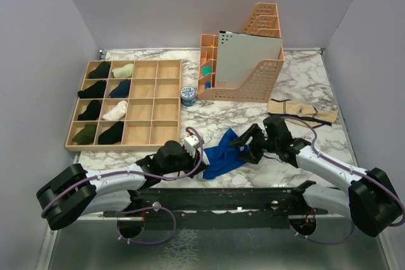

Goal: Roll the underwear
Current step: Fold the underwear at the center of the board.

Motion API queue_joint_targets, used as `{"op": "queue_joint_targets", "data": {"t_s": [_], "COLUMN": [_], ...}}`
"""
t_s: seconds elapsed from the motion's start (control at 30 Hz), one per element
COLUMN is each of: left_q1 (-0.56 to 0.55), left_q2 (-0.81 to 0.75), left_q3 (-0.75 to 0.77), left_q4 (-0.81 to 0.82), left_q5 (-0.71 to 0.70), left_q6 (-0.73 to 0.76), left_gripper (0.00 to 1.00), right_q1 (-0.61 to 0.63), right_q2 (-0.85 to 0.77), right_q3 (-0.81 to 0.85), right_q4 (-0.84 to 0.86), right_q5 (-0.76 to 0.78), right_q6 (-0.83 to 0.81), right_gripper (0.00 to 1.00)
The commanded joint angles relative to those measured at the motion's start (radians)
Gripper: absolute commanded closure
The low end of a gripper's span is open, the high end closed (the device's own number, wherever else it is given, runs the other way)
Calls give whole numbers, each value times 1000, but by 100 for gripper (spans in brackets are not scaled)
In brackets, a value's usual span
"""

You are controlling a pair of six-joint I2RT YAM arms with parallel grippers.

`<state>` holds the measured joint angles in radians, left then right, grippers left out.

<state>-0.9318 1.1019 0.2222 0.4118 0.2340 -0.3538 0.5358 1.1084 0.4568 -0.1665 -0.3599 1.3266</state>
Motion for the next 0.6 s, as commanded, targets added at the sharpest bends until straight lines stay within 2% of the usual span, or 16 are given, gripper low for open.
{"op": "queue_joint_targets", "data": {"t_s": [0.0, 0.23, 0.57], "left_q1": [-9, -9, -10], "left_q2": [8, 7, 6], "left_q3": [21, 23, 23], "left_q4": [-17, -21, -24], "left_q5": [-10, -12, -15], "left_q6": [18, 18, 17], "left_gripper": [100, 100, 100], "right_q1": [6, 6, 6], "right_q2": [5, -27, -25], "right_q3": [-23, -34, -22], "right_q4": [76, 30, -96], "right_q5": [-23, 13, -25], "right_q6": [81, 92, 174], "right_gripper": [34, 43, 39]}}
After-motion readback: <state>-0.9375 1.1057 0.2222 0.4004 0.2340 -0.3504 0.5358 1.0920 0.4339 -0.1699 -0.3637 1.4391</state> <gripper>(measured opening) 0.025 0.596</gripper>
